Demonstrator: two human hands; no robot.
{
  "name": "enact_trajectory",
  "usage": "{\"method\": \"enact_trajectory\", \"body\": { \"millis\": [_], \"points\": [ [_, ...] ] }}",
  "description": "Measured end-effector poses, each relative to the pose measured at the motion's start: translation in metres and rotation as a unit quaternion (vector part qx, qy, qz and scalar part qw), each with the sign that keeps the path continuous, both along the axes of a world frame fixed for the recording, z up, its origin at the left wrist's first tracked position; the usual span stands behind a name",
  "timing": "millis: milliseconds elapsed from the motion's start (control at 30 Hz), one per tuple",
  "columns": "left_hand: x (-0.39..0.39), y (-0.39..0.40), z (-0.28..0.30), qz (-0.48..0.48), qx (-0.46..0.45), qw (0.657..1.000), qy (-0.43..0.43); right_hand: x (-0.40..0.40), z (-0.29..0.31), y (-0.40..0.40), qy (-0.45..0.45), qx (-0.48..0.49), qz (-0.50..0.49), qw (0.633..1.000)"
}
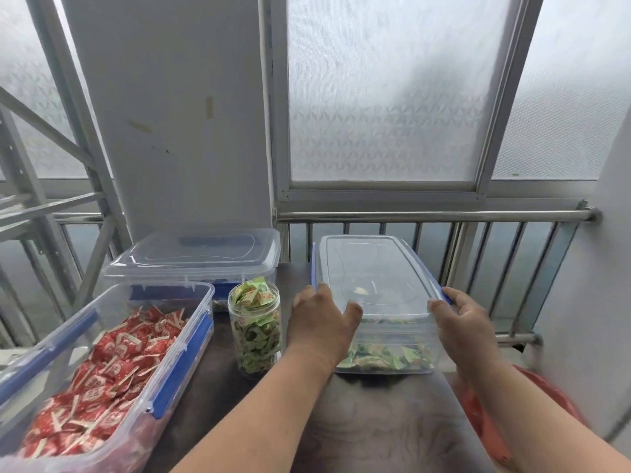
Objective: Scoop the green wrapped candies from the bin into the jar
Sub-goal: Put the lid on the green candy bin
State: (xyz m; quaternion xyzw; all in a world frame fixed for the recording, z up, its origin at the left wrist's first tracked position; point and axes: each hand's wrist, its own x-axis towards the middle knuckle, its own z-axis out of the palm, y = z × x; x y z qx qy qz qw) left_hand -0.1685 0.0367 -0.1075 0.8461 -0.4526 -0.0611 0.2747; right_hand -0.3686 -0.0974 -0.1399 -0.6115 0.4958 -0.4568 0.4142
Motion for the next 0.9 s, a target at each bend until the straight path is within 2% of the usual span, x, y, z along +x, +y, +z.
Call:
{"method": "enact_trajectory", "body": {
  "millis": [167, 267, 533, 733, 900],
  "points": [
    [0.005, -0.017, 0.016, 0.028, 0.050, 0.998, -0.022, 0.023, 0.006, -0.009, 0.044, -0.006, -0.017, 0.999],
    [0.011, -0.030, 0.021, 0.045, 0.050, 0.998, -0.006, 0.042, 0.009, -0.017, 0.051, -0.009, -0.009, 0.999],
    [0.029, -0.069, 0.007, 0.094, 0.060, 0.992, -0.060, 0.086, 0.010, -0.041, 0.091, -0.020, 0.006, 0.996],
    [0.032, -0.079, 0.005, 0.071, 0.043, 0.989, -0.125, 0.096, 0.011, -0.047, 0.114, -0.048, -0.005, 0.992],
    [0.029, -0.061, 0.017, 0.032, 0.032, 0.984, -0.169, 0.085, 0.020, -0.045, 0.117, -0.032, 0.045, 0.992]
  ]
}}
